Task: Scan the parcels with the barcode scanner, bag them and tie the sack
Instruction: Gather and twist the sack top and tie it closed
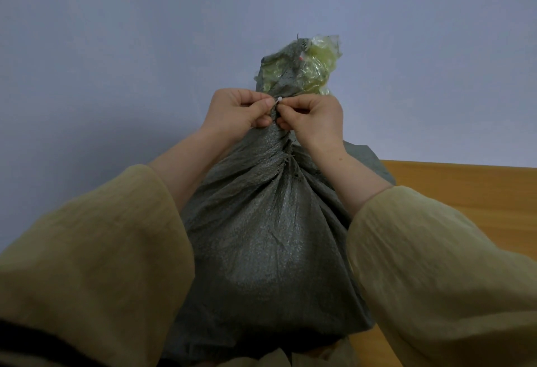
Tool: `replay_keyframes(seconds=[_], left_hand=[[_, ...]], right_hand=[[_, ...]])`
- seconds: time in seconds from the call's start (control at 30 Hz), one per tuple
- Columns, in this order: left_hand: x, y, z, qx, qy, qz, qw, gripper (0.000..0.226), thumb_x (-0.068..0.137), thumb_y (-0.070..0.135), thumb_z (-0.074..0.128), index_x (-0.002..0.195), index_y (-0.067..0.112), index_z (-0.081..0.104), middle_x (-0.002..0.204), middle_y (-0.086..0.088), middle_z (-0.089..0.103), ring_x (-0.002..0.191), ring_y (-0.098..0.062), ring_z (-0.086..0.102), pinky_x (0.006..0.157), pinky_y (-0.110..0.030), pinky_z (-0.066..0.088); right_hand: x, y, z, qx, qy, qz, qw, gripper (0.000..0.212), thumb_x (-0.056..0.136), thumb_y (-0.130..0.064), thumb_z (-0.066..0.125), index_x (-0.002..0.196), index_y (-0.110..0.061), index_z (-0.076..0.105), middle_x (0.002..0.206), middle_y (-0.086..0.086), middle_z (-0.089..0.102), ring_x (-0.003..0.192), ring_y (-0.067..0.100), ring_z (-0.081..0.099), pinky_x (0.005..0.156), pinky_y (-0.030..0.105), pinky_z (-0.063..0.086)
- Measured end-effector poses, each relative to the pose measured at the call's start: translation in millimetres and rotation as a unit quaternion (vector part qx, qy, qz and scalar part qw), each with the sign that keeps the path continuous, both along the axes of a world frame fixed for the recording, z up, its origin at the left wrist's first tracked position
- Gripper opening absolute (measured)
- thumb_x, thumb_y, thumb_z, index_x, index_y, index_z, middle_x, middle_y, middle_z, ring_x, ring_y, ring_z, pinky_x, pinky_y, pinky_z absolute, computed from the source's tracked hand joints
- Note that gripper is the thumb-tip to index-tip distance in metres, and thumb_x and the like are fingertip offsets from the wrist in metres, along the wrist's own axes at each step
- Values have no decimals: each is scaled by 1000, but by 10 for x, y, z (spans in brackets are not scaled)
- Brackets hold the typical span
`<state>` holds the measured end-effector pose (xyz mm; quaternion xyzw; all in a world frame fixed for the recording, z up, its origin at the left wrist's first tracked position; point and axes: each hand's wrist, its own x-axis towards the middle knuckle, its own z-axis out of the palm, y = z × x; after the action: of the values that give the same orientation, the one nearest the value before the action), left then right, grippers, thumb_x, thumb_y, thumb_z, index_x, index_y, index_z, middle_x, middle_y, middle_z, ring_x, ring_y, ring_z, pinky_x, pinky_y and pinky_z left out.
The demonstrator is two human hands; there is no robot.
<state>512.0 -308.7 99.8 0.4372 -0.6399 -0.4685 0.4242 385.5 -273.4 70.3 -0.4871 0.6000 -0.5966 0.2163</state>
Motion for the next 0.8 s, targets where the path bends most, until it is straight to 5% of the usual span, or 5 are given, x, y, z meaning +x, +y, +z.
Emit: replay_keyframes(seconds=[0.23,0.53,0.8], left_hand=[[7,4,-7,12,18,5,1000,9,86,3,66,78,8,68,56,3,65,48,-5,59,57,-15,54],[-25,8,-8,23,36,6,999,10,86,2,64,78,6,68,61,-3,65,51,-7,59,60,-16,55],[-23,19,-27,18,55,-10,998,4,86,3,65,88,3,68,74,-6,67,59,-5,65,66,-16,55]], right_hand=[[17,-31,-10,-11,53,-15,998,10,80,-14,69,78,-19,77,59,-14,65,67,18,70,75,44,57],[32,-2,10,-11,154,-30,987,15,82,-20,68,93,-17,78,85,3,74,85,20,67,82,40,51],[11,47,41,-14,191,-6,981,13,81,-15,68,88,-15,79,81,7,68,82,20,60,77,34,47]])
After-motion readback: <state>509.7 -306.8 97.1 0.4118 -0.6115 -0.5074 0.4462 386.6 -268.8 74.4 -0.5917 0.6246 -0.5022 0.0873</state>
